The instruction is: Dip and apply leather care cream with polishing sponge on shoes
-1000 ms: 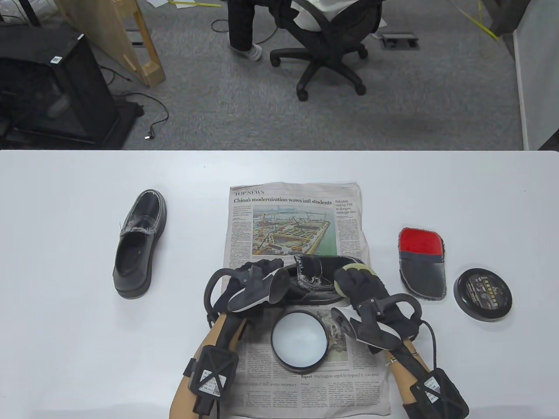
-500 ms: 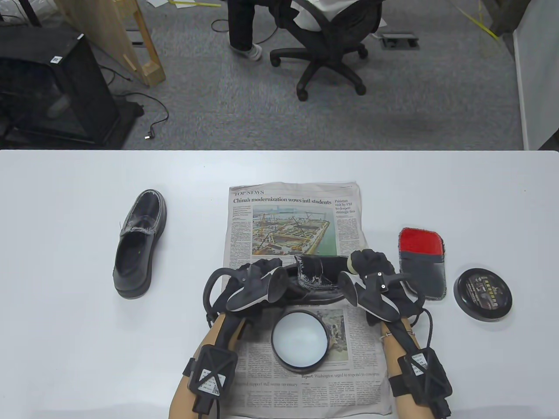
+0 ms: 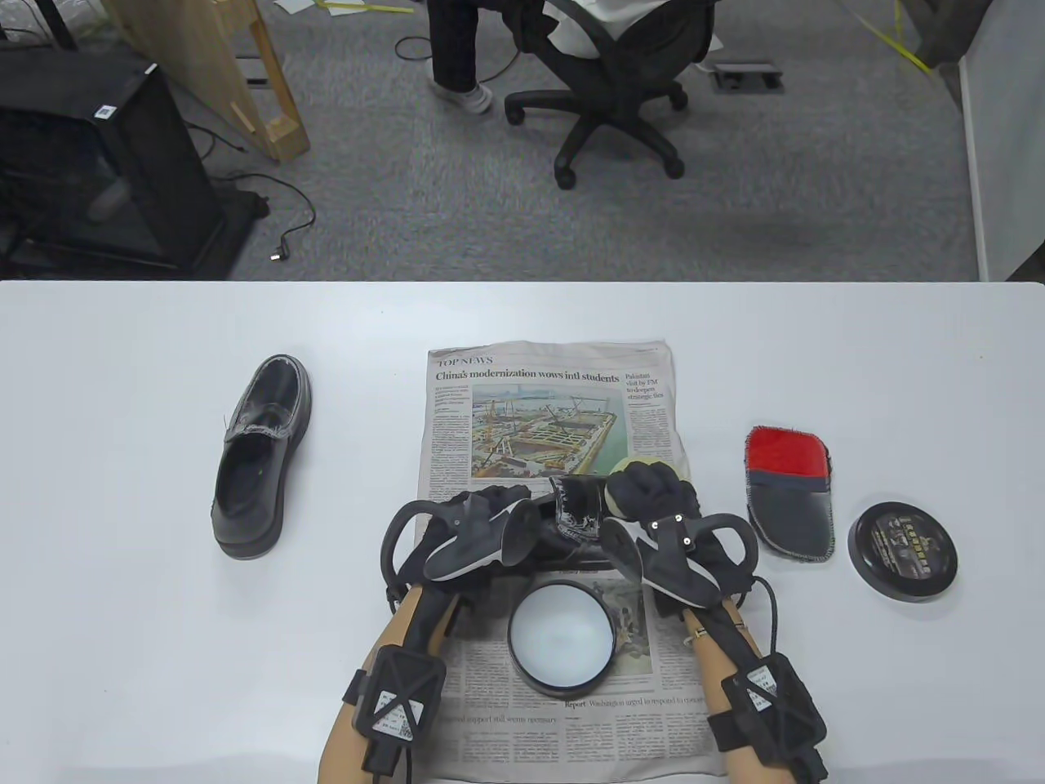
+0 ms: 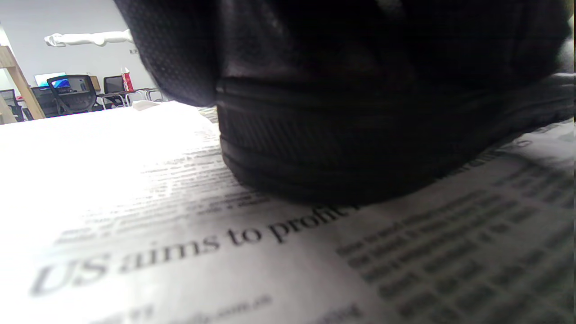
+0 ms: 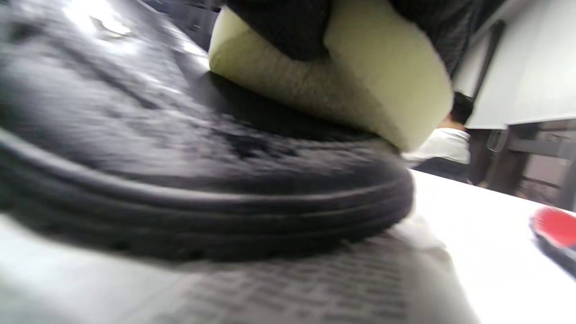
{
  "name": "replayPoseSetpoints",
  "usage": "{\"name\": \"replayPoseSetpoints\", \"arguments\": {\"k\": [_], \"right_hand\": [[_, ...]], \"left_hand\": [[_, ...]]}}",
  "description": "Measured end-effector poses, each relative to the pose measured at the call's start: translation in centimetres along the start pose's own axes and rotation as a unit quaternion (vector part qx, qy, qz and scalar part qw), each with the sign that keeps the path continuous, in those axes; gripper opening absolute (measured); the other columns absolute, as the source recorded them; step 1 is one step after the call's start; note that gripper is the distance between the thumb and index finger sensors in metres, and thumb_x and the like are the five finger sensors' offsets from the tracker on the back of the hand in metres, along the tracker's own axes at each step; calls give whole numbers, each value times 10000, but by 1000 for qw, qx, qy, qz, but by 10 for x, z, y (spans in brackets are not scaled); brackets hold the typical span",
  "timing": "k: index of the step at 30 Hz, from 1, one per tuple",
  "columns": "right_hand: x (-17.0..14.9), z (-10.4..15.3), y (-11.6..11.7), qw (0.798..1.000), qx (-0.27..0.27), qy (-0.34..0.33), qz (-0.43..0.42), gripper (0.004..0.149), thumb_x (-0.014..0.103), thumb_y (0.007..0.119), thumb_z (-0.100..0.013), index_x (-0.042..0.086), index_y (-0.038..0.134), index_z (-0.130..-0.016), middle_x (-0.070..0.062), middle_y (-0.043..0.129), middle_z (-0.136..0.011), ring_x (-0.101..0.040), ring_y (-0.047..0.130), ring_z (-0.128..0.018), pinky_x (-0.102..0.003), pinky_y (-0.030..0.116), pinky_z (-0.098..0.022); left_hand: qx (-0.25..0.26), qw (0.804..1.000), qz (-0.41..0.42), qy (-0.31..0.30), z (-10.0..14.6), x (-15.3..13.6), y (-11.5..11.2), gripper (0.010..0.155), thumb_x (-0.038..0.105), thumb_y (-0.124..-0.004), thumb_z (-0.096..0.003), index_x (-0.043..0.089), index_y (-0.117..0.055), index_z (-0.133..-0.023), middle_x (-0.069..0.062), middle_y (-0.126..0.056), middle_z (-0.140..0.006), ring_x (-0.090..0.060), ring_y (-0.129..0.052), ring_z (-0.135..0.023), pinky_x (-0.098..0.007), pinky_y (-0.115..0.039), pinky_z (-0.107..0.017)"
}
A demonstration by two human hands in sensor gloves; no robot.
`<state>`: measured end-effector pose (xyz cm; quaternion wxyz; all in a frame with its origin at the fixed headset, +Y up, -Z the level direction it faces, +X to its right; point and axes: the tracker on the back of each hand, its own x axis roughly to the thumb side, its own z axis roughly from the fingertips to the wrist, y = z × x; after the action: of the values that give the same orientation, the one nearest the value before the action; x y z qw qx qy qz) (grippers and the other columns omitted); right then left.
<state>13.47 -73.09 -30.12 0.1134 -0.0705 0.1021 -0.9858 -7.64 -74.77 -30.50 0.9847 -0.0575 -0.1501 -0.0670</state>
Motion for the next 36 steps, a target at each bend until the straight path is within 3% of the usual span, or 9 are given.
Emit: {"name": "replayPoseSetpoints", "arguments": {"k": [6,10,13,19,26,30,36], "right_hand": [[-20,17,14,999,9,8,41,430,203,694,-587,256,575,-997,-34,723,-1041,-299,894,-886,-339,879,-584],[-11,46,9,994,-30,-48,91,419,207,712,-578,249,606,-981,-48,735,-1030,-305,894,-883,-340,876,-587],[0,60,3,993,-45,-79,72,411,214,719,-575,269,628,-972,-32,742,-1028,-309,887,-890,-347,872,-595],[14,39,-9,996,-52,-69,15,394,216,712,-577,367,657,-936,67,730,-1041,-274,804,-970,-423,785,-664],[-8,7,4,1000,-17,16,1,384,210,713,-573,390,655,-908,94,743,-1024,-245,851,-935,-382,827,-642],[-24,15,11,1000,-4,29,-4,383,203,713,-575,342,641,-925,53,741,-1025,-256,886,-899,-342,863,-608],[-10,51,5,996,-34,-55,65,386,196,717,-572,298,645,-938,3,731,-1030,-289,872,-904,-354,851,-615]], "left_hand": [[1,1000,-4,7,1,0,1,935,682,-806,-264,307,-591,-1093,26,-824,-1062,-220,-881,-909,-410,-812,-656],[-1,1000,-2,9,0,0,1,929,671,-812,-259,309,-600,-1088,27,-826,-1063,-228,-879,-912,-420,-809,-660],[-2,1000,0,6,0,1,1,915,657,-818,-259,317,-604,-1081,29,-818,-1070,-232,-869,-932,-439,-796,-679],[-6,1000,-3,-3,-1,1,1,907,643,-821,-265,327,-592,-1084,46,-795,-1090,-216,-845,-965,-443,-786,-703],[-3,1000,6,-3,-1,0,-1,917,653,-820,-268,327,-586,-1091,45,-799,-1090,-213,-857,-949,-427,-794,-693],[1,1000,6,2,0,0,0,931,669,-814,-265,305,-595,-1093,32,-820,-1071,-215,-872,-924,-413,-807,-671],[-3,1000,1,4,0,0,0,927,667,-816,-255,310,-607,-1085,33,-827,-1065,-219,-880,-916,-415,-814,-662]]}}
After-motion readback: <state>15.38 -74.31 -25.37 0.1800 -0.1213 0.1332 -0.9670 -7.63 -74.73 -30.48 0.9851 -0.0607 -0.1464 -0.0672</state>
